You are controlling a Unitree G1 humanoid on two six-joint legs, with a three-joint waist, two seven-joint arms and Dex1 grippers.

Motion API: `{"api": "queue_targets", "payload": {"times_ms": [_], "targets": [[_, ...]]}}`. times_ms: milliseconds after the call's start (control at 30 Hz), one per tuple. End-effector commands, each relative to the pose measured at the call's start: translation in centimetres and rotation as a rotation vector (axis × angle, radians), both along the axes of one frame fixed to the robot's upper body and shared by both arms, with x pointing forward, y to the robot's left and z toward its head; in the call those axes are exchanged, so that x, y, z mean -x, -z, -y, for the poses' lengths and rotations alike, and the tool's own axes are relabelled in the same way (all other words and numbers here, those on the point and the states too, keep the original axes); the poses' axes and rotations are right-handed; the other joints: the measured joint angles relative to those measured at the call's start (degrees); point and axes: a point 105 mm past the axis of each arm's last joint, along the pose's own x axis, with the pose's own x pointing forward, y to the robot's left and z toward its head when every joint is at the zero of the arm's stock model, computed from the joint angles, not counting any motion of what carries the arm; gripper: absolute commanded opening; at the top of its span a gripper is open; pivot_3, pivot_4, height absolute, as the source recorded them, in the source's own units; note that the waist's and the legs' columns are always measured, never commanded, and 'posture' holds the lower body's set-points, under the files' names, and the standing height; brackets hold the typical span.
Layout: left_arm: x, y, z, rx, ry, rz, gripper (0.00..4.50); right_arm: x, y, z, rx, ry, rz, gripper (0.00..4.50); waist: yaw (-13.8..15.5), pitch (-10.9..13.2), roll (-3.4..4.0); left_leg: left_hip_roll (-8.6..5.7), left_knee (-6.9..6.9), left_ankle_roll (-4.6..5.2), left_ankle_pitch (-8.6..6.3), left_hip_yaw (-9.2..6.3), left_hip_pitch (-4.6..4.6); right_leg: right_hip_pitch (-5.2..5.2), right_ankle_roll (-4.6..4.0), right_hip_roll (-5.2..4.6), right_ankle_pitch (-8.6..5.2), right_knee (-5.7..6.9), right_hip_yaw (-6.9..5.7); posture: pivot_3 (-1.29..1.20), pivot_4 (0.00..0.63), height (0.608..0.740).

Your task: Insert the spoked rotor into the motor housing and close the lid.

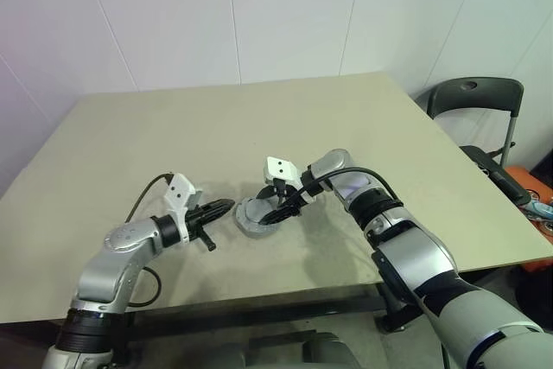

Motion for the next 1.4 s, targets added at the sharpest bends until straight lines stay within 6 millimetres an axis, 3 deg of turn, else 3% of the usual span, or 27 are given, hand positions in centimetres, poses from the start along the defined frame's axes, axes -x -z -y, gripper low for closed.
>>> {"api": "queue_targets", "payload": {"times_ms": [33,400,667,733,833,1000,1133,1300,1400], "targets": [[-0.4,-0.1,0.7,-0.028,0.030,0.020,0.00,0.7,2.2,1.2,0.086,0.012,-0.060,3.12,0.01,0.00,0.00,0.00,-0.01,0.00,0.00,0.00,0.00,-0.01,0.00,0.00,0.00,0.00,0.00,0.00,0.000,0.740],[-0.4,2.4,1.2,-0.109,0.059,-0.077,0.00,0.6,2.0,1.3,0.084,0.009,-0.052,3.12,0.06,0.00,0.00,0.00,-0.01,0.00,0.00,-0.01,-0.01,-0.01,0.00,0.00,0.00,-0.01,-0.01,0.00,0.000,0.740],[-0.2,2.9,1.1,-0.127,0.069,-0.108,0.00,0.2,1.6,1.0,0.059,0.035,-0.040,3.12,0.05,-0.02,0.04,0.00,-0.01,0.00,0.00,-0.05,0.00,0.01,0.01,-0.01,-0.01,-0.01,-0.02,0.00,0.000,0.740],[-0.2,2.9,1.2,-0.127,0.068,-0.110,0.00,0.1,1.3,0.8,0.043,0.041,-0.043,3.86,0.04,-0.03,0.04,0.00,-0.01,0.00,0.00,-0.05,0.00,0.01,0.01,-0.01,-0.01,0.00,-0.02,0.00,0.000,0.740],[-0.2,2.8,1.3,-0.127,0.069,-0.112,0.00,-0.1,0.8,0.6,0.031,0.050,-0.035,4.45,0.03,-0.04,0.05,0.00,-0.01,0.00,0.00,-0.05,0.01,0.01,0.01,-0.01,-0.01,0.00,-0.02,0.00,0.000,0.740],[-0.3,2.8,1.4,-0.121,0.070,-0.114,0.00,-0.9,-0.8,0.1,-0.026,0.079,-0.011,4.45,0.07,-0.03,0.06,0.00,0.00,0.00,0.00,-0.07,0.00,0.01,0.01,-0.01,-0.01,-0.01,-0.03,0.00,0.000,0.740],[-0.3,2.7,1.5,-0.122,0.072,-0.115,0.00,-1.9,-3.5,-0.1,-0.113,0.130,-0.020,4.45,0.10,-0.02,0.07,-0.01,0.00,0.00,0.00,-0.08,-0.04,-0.01,0.01,-0.02,-0.01,-0.01,-0.03,0.00,0.000,0.740],[-0.3,2.8,1.6,-0.124,0.079,-0.114,0.00,-3.5,-5.6,1.5,-0.229,0.328,-0.171,4.45,0.18,-0.01,0.09,-0.02,-0.01,0.00,0.00,-0.08,-0.10,-0.08,0.00,-0.03,-0.01,-0.02,-0.03,0.00,0.000,0.740],[-0.3,2.7,1.5,-0.127,0.080,-0.111,0.00,-3.0,-5.8,3.0,-0.244,0.411,-0.379,4.45,0.26,-0.01,0.09,-0.01,-0.03,0.00,0.00,-0.11,-0.12,-0.07,-0.01,-0.04,-0.01,-0.07,-0.04,0.00,0.000,0.740]]}}
